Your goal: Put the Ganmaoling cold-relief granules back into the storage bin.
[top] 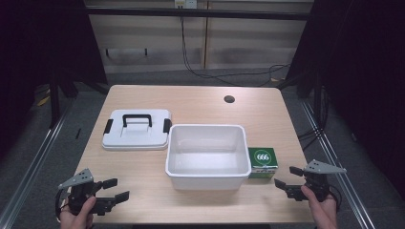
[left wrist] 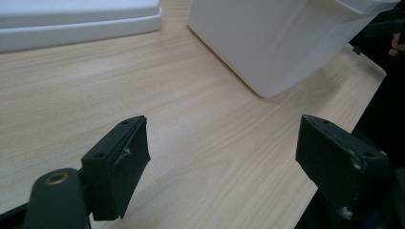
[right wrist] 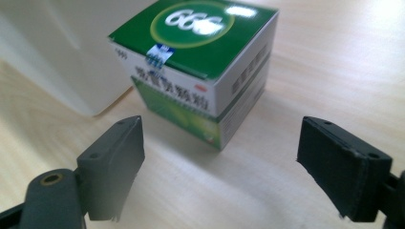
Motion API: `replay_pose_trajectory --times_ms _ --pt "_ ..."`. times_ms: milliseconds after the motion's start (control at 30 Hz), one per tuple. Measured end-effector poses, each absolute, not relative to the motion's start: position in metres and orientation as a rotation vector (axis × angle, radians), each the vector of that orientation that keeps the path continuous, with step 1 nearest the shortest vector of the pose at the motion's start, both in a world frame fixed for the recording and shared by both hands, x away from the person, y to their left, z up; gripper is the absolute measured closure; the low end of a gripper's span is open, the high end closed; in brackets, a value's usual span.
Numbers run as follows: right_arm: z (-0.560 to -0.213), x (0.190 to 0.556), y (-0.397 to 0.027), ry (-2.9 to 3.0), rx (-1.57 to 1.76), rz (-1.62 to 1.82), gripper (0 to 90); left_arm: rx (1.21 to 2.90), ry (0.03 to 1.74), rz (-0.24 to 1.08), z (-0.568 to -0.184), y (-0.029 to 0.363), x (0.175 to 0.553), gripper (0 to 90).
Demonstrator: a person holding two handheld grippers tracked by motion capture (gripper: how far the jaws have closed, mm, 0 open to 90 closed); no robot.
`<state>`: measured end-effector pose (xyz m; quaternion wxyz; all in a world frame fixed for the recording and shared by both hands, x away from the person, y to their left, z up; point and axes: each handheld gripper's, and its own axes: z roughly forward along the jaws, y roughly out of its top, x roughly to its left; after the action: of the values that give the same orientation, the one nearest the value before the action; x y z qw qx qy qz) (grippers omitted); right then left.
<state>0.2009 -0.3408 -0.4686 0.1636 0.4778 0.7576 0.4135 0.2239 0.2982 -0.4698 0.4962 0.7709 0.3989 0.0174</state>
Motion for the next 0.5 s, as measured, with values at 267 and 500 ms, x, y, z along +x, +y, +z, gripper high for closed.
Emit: replay_pose_trajectory --times_ms 267,500 --pt "-0.4674 0.2014 -0.3461 2.173 1.376 1.196 14.0 1.871 0.974 0.042 -0.4712 0.2983 0.2248 18.6" --pt "-0.4639 0.1985 -0.3417 2.235 1.332 1.179 17.8 1.879 0.966 0.044 -0.4706 0.2974 0.2248 18.6"
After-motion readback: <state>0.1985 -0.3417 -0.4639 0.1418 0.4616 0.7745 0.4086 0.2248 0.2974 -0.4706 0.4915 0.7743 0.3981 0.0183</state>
